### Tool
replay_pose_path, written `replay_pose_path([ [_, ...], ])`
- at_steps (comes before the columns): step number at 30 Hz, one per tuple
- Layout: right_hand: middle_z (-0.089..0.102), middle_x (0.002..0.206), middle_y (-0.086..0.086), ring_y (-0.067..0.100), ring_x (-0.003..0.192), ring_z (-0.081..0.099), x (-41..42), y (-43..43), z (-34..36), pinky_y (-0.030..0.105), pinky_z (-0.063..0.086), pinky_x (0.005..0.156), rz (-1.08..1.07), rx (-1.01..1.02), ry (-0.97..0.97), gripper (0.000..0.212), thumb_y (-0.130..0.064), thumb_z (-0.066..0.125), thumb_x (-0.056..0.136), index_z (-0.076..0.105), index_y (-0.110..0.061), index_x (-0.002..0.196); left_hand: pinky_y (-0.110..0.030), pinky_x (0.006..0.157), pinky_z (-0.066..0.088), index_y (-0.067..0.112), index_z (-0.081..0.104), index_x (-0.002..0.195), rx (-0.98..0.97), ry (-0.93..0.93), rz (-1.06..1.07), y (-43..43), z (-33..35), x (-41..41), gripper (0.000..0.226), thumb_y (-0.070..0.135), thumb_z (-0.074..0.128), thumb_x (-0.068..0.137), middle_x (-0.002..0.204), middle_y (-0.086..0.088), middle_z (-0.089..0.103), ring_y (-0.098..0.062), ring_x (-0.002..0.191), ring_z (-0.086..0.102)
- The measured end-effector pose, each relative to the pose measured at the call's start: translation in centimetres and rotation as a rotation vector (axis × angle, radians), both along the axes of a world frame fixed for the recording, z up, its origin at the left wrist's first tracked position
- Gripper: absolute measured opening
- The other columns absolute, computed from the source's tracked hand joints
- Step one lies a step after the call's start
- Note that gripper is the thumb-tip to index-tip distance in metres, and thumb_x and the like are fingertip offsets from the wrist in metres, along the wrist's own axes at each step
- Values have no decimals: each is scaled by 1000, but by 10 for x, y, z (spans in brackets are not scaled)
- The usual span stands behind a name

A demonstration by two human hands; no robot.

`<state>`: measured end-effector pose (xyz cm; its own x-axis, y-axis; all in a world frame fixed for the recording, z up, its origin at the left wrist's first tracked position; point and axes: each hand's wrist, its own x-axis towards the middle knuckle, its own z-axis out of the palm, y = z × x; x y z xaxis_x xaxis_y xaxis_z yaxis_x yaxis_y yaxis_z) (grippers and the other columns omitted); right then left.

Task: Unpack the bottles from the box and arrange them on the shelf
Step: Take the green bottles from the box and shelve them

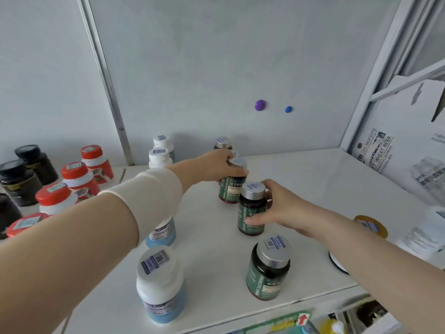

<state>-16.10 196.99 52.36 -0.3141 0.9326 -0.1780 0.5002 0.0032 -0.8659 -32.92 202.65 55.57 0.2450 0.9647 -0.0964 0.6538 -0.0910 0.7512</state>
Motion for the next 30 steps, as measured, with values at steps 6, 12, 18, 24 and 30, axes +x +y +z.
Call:
replay_pose_path([
  [6, 55, 105, -5, 6, 93, 54, -4, 3, -3, 14, 43, 71, 79, 13, -52, 65, -5, 79, 69, 39, -21, 117, -23, 71, 51, 14, 49, 91, 37, 127, -20, 2, -1, 3, 25, 28, 68, 84, 89, 0, 54, -12, 78, 54],
  [12, 51, 93, -18, -8, 83, 48, -3, 2, -5, 8, 38, 63, 88, 20, -83, 67, -7, 79, 70, 37, -22, 119, -16, 62, 46, 11, 50, 101, 72, 224, -49, -3, 0, 9, 31, 28, 69, 83, 98, -5, 55, -13, 76, 54],
  [18, 54, 100, -10, -2, 86, 52, 2, -5, 2, 13, 44, 68, 82, 9, -84, 68, -7, 81, 67, 39, -24, 118, -18, 67, 45, 8, 46, 126, 97, 246, -27, -11, 3, 9, 53, 30, 68, 84, 109, -3, 51, -16, 90, 51],
  [24, 53, 122, 1, 14, 106, 54, 18, -20, 55, 25, 43, 87, 99, 95, -134, 71, -16, 79, 72, 41, -21, 132, -28, 91, 40, 11, 40, 134, 178, 380, 59, -43, 34, -2, 60, 34, 66, 85, 130, -5, 54, -23, 117, 52],
  [30, 47, 131, 2, 17, 119, 50, -19, -40, 85, 31, 42, 97, 180, 413, -331, 65, -29, 70, 81, 38, -14, 136, -36, 89, 42, 14, 41, 132, 500, 1051, 194, -119, 61, -33, 46, 32, 54, 92, 126, -7, 53, -27, 113, 55],
])
